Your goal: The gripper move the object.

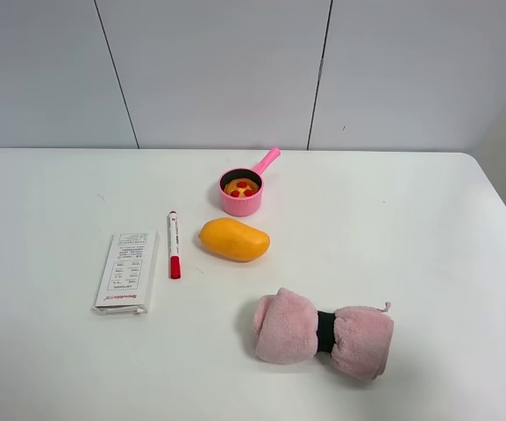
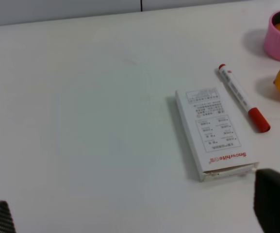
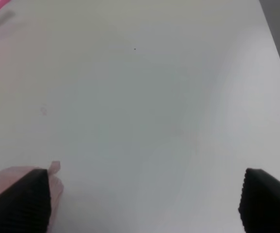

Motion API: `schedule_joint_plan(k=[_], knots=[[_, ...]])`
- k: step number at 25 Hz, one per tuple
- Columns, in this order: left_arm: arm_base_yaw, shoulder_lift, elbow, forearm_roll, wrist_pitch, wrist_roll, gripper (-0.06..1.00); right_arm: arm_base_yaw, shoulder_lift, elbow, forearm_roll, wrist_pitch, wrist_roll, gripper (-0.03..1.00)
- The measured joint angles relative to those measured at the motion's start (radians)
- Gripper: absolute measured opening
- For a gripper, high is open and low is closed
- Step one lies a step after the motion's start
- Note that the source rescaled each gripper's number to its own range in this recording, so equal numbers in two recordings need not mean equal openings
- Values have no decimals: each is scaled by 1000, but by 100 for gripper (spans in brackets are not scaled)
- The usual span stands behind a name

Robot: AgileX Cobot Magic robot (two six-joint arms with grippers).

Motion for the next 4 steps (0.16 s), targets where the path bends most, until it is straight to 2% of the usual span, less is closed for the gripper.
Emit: schedule_joint_plan(k=[4], knots=[[0, 0, 0, 0, 0, 0, 100, 0, 0, 0, 0, 0, 0, 54]])
